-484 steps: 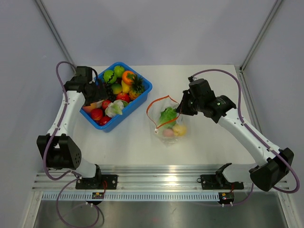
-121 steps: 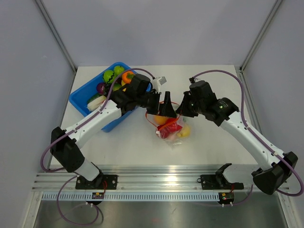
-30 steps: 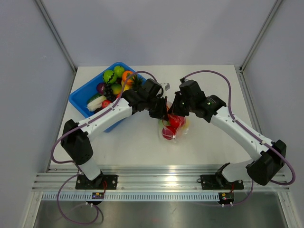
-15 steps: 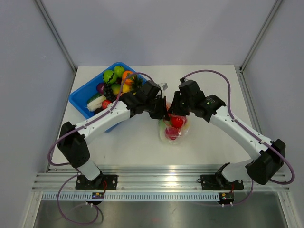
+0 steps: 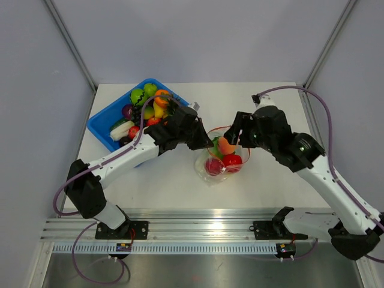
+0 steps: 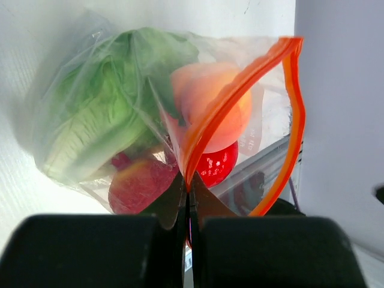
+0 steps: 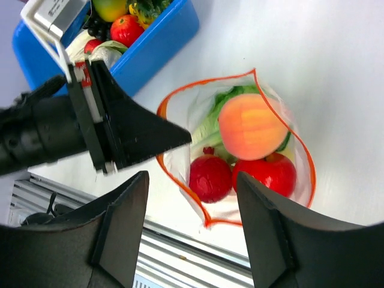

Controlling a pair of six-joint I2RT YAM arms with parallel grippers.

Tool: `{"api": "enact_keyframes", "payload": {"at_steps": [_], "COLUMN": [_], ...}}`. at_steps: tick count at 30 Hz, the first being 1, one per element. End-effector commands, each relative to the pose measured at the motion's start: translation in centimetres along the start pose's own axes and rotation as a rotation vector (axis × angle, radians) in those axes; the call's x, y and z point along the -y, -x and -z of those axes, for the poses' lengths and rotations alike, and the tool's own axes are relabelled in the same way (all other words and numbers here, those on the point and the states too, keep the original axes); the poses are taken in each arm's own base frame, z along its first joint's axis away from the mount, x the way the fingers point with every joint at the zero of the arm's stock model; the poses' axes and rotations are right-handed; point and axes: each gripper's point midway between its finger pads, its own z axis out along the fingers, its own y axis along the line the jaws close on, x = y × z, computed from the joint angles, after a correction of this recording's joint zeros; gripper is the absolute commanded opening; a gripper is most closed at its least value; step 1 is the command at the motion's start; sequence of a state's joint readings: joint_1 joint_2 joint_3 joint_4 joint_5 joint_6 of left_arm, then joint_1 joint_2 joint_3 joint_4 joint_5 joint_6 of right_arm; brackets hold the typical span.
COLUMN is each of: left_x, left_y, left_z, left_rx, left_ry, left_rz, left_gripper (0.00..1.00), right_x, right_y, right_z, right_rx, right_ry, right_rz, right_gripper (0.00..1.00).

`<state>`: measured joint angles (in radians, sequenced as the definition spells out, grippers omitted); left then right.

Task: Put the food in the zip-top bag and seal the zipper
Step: Adjust the zipper food storage bag at the center of the board.

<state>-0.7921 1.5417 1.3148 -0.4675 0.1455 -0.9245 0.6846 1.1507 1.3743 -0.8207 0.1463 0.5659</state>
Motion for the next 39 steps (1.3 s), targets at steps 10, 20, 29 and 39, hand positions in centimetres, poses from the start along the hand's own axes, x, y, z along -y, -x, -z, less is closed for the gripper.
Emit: {"api": "enact_keyframes", "payload": {"at_steps": [10,20,29,39], "left_x": [4.0,3.3,3.3,3.3], "left_y": [4.0,4.1,3.9,3.7], "left_z": [1.5,0.3,-0.1,0.3], "left_rx": [0.166,0.168,0.151,0.148], "left_ry": [-0.103,-0.069,-0.065,-0.069], "left_rz": [0.078,0.098,0.095,0.089], "left_gripper": [0.00,0.00,0.00,0.00], "right_x": [4.1,3.2,1.3,2.5], "right_y": [-5.7,-8.3,-9.0,-9.5], "right_z": [4.5,0.7,-1.7,-4.0], "right_rx": [0.032,0.024,0.058,0.063], "right_ry": [0.040,0.055,0.018,-0.100], "right_rz": [-0.048,-0.098,-0.136,-0.107], "right_gripper": [0.67,0.65,0.60,0.27]}}
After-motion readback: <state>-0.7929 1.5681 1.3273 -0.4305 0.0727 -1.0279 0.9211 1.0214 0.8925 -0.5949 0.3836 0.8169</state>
